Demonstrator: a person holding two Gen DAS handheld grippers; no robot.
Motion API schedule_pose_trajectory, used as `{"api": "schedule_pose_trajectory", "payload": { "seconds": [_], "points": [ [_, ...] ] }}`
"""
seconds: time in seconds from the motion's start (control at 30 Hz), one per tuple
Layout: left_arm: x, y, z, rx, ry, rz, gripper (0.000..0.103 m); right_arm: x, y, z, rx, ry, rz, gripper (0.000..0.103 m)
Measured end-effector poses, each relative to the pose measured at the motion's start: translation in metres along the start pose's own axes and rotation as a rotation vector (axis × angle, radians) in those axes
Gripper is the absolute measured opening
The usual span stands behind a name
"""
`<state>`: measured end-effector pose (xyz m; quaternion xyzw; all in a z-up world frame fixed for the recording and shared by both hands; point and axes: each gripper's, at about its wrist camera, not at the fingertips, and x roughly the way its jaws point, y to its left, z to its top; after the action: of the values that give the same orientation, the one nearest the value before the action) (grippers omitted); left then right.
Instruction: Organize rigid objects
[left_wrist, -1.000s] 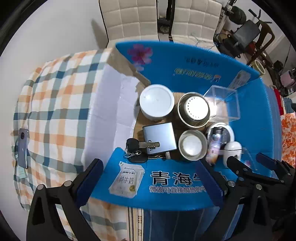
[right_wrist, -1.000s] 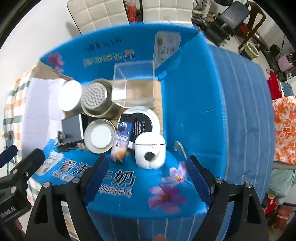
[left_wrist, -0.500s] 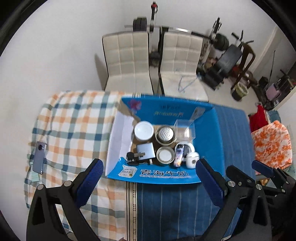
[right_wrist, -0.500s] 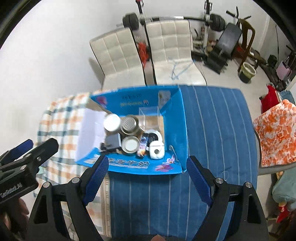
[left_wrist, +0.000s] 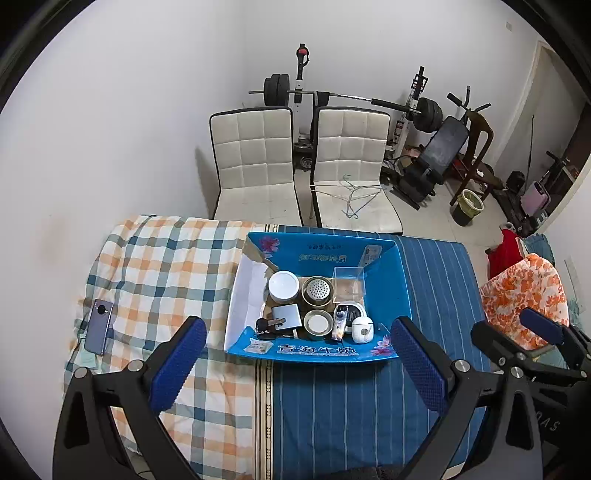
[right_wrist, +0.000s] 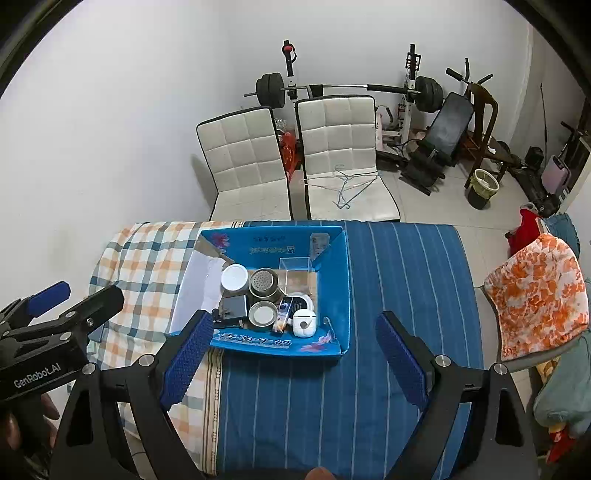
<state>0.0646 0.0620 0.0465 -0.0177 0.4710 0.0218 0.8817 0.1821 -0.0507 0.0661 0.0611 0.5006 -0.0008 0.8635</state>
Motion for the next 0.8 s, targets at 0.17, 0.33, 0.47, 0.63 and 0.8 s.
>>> {"api": "schedule_pose_trajectory", "payload": {
  "seconds": [0.17,0.33,0.47,0.63,0.8],
  "points": [
    [-0.002,0.003,-0.005,-0.009,-0.003,0.01,0.103,0.0,-0.003,-0.003,-0.001,0.001,-0.018,0.092],
    [-0.003,0.004,-0.008,-0.007,-0.009,0.034,0.103,0.005,-0.003,-0.004,-0.008,0.005,-0.039,0.092],
    [-0.003,0.005,-0.011,-0.008,-0.005,0.044,0.103,0.005,-0.001,-0.005,-0.019,0.007,-0.047,0.092],
    [-0.002,0.007,-0.013,-0.013,0.001,0.051,0.103,0.006,-0.002,-0.005,-0.021,0.004,-0.062,0.092],
    [-0.001,0.008,-0.017,-0.014,0.007,0.056,0.103,0.004,-0.003,-0.005,-0.023,0.002,-0.072,0.092]
  ]
}}
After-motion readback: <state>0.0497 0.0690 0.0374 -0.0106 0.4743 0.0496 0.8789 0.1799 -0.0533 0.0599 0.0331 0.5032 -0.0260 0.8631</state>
